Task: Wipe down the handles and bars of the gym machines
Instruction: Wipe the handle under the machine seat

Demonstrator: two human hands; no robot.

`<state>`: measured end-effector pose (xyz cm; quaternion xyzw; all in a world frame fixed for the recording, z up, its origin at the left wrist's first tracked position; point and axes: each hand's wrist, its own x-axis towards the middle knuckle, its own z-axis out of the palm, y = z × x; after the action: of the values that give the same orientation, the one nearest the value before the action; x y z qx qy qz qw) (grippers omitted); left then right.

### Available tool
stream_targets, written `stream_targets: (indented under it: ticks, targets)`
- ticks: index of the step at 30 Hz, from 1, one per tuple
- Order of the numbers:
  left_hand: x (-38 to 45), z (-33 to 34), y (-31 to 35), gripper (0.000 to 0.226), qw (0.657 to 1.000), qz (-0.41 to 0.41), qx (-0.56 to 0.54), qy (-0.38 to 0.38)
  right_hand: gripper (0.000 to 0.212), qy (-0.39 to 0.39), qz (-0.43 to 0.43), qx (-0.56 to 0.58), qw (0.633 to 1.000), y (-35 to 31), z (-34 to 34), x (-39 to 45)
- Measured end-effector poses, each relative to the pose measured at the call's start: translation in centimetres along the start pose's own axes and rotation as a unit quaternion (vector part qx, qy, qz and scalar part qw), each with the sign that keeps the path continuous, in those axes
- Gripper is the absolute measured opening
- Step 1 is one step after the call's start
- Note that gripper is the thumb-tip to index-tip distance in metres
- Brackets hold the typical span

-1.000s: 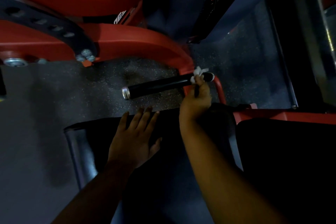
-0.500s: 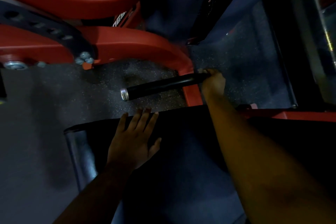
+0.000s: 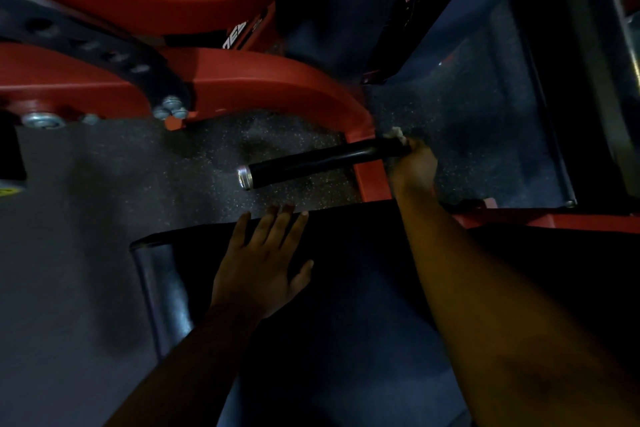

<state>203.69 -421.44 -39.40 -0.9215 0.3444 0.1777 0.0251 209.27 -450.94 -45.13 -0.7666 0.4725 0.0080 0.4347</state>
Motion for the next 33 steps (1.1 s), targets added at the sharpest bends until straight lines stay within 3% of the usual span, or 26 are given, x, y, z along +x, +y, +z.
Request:
stream_targets:
  ticks: [3,9,15,20,22,24,26,28,31,33]
  targets:
    - [0.2,-0.1,0.0,0.077,1.0,0.001,-0.003,0.003,0.028,0.043,-0.006,0.012,0.999,-1.5,0.7,-1.9]
    - [0.1,-0.2,0.0,0.078,1.0,-0.002,0.006,-0.011,0.041,0.029,-0.197,-0.061,0.978,-1.0,1.5,-5.5]
    - [0.0,0.0,0.1,0.077,1.0,0.0,0.001,-0.005,0.031,0.016,-0.101,-0.043,0.994,0.0,-0.3,-2.1]
    - [0.2,-0.2,0.0,0.078,1.0,0.0,-0.002,-0.011,0.04,0.02,-0.177,-0.046,0.983,-0.1,0.9,-5.6]
    - [0.2,-0.2,0.0,0.077,1.0,-0.001,-0.003,-0.012,0.041,0.012,-0.3,-0.081,0.95,0.0,1.5,-7.2]
    - [0.2,-0.3,0.0,0.077,1.0,-0.001,-0.003,-0.018,0.042,-0.037,-0.435,-0.118,0.892,-0.1,2.0,-8.1]
    - [0.2,-0.3,0.1,0.077,1.0,-0.001,0.001,-0.02,0.046,-0.088,-0.485,-0.165,0.854,-0.8,2.1,-7.7]
    - [0.3,-0.3,0.1,0.077,1.0,-0.003,0.003,-0.023,0.047,-0.074,-0.45,-0.206,0.866,-0.9,1.4,-6.0]
    - [0.3,-0.3,0.1,0.077,1.0,-0.001,-0.003,-0.021,0.04,-0.02,-0.323,-0.218,0.921,-1.4,-0.2,-4.3]
    - [0.3,-0.3,0.1,0.077,1.0,0.001,-0.006,-0.027,0.037,-0.053,-0.3,-0.235,0.923,-3.1,0.5,-5.6]
